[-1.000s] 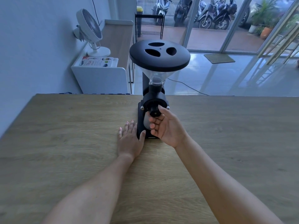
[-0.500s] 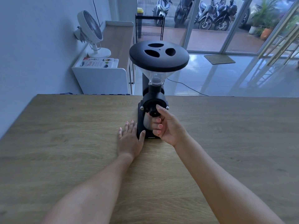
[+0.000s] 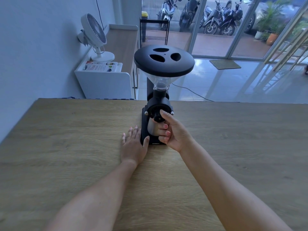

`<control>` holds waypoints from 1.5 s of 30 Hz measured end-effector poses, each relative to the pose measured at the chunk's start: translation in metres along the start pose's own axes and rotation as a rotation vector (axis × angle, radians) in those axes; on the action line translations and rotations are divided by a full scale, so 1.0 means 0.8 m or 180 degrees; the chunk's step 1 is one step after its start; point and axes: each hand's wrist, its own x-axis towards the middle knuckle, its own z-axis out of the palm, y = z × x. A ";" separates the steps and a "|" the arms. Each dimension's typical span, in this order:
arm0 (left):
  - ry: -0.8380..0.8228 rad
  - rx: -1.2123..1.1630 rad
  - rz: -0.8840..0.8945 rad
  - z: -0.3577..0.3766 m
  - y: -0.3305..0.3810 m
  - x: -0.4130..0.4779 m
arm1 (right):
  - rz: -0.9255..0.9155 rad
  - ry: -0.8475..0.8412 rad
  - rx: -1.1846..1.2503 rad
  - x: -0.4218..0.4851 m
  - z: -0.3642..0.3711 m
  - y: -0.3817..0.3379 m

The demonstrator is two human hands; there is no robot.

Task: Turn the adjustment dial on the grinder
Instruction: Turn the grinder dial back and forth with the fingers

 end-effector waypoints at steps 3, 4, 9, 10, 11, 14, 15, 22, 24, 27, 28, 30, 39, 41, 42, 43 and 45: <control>0.0009 0.0014 0.0011 0.000 0.000 0.000 | -0.0026 0.0064 -0.0058 0.001 0.001 0.000; 0.0009 0.0019 0.0010 0.000 0.000 0.000 | -0.0035 0.0082 -0.0076 0.001 0.001 0.000; 0.0012 0.0042 -0.0002 0.001 0.000 0.000 | -0.0055 0.0116 -0.0075 0.002 0.001 0.001; 0.0006 0.0043 -0.0002 0.000 0.001 0.000 | -0.0059 0.0122 -0.0068 0.002 0.001 0.001; -0.0001 0.0045 0.0000 0.000 0.001 0.000 | -0.0065 0.0129 -0.0068 0.002 0.002 0.002; -0.0007 0.0047 0.0004 -0.001 0.001 -0.001 | -0.0107 0.0173 -0.0101 0.001 0.003 0.001; -0.0004 0.0055 0.0006 -0.001 0.001 -0.001 | -0.0121 0.0196 -0.0117 0.000 0.003 0.001; 0.0011 -0.0002 0.0004 0.001 0.000 0.001 | -0.0165 0.0297 -0.0183 0.001 0.006 0.001; 0.0017 -0.0008 0.0014 0.001 -0.001 0.001 | -0.0162 0.0298 -0.0193 0.002 0.005 0.002; 0.0023 0.0013 0.0022 0.002 -0.002 0.000 | -0.0146 0.0294 -0.0210 0.001 0.005 0.002; 0.0028 0.0016 0.0019 0.003 -0.002 0.001 | -0.0137 0.0278 -0.0224 0.000 0.005 0.002; 0.0039 0.0027 0.0015 0.004 -0.003 0.001 | -0.0116 0.0218 -0.0253 -0.001 0.005 0.002; 0.0031 0.0046 0.0028 0.003 -0.003 0.001 | 0.0071 -0.0119 0.0112 -0.004 -0.001 0.004; 0.0029 0.0045 0.0026 0.003 -0.002 0.001 | 0.0074 -0.0160 0.0103 -0.004 0.000 0.004; 0.0030 0.0052 0.0029 0.003 -0.002 0.001 | 0.0069 -0.0158 0.0104 -0.004 0.001 0.004; 0.0034 0.0061 0.0031 0.003 -0.003 0.001 | 0.0053 -0.0154 0.0103 -0.004 0.002 0.004; 0.0031 0.0053 0.0024 0.003 -0.002 0.001 | 0.0005 -0.0144 0.0115 -0.004 0.003 0.004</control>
